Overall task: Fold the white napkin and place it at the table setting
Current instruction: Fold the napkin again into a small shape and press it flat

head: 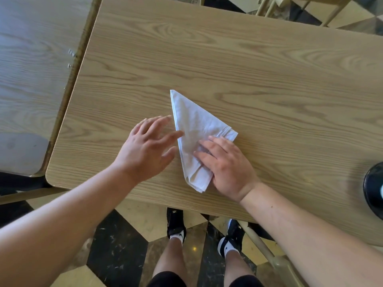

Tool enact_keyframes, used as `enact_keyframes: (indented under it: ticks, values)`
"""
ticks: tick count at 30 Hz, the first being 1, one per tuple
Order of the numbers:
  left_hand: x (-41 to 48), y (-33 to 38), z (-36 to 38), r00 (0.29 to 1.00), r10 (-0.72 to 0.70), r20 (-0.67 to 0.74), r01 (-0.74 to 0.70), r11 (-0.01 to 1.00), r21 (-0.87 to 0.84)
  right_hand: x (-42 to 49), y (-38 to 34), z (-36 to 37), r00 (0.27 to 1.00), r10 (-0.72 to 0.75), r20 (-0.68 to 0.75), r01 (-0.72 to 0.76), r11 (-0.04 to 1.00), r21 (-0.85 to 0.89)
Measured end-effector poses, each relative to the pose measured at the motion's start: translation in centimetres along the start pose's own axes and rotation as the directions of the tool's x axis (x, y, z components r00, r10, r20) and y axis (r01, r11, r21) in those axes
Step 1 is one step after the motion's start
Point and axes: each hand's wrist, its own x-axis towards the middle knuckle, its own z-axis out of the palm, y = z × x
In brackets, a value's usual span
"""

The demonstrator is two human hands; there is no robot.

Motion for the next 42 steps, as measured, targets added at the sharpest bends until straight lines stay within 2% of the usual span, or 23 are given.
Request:
enact_keyframes:
  ticks: [3,7,10,13,16,22,28,32,35,39,42]
  values:
    - [0.3,-1.2,1.1,0.991,0.133,0.004,-0.133,0.991,0.035,-0.3,0.1,-0.2,1.000,0.005,0.027,-0.005,1.000,0.021]
    - [0.3,-1.1,1.5,0.988,0.146,-0.053,-0.142,0.988,0.064,0.7,0.4,-1.9,0.994,0.047,0.094,-0.062,0.985,0.161]
    - [0.7,-1.0,1.3,0.989,0.132,-0.071,-0.131,0.991,0.017,3.4,0.6,-4.1,0.976,0.149,0.159,-0.192,0.934,0.302]
    - [1.3,-0.8,1.5,0.990,0.104,-0.095,-0.106,0.994,-0.011,7.0,1.1,-5.8,0.905,0.291,0.310,-0.397,0.840,0.370]
    - [1.5,-0.8,2.0,0.989,0.077,-0.123,-0.076,0.997,0.009,10.2,1.5,-6.5,0.868,0.307,0.391,-0.458,0.798,0.392]
    - [1.6,-0.7,1.7,0.987,0.053,-0.153,-0.049,0.998,0.029,15.1,3.1,-6.6,0.766,0.322,0.556,-0.568,0.745,0.350]
    - [1.6,-0.7,1.9,0.982,0.006,-0.188,-0.001,1.000,0.028,17.7,3.8,-6.3,0.639,0.331,0.694,-0.593,0.787,0.171]
    - [1.5,-0.8,1.9,0.981,-0.001,-0.192,0.004,1.000,0.014,18.9,3.9,-6.2,0.584,0.315,0.748,-0.553,0.829,0.082]
    - [1.5,-0.9,2.0,0.979,0.002,-0.202,0.000,1.000,0.012,19.1,3.8,-6.0,0.603,0.285,0.745,-0.531,0.841,0.108]
    - [1.6,-1.0,1.9,0.979,0.021,-0.203,-0.020,1.000,0.005,18.8,3.6,-6.0,0.745,0.236,0.624,-0.462,0.857,0.227]
    - [1.6,-0.9,1.7,0.981,0.020,-0.191,-0.022,1.000,-0.007,19.4,3.8,-6.3,0.755,0.243,0.609,-0.487,0.830,0.271]
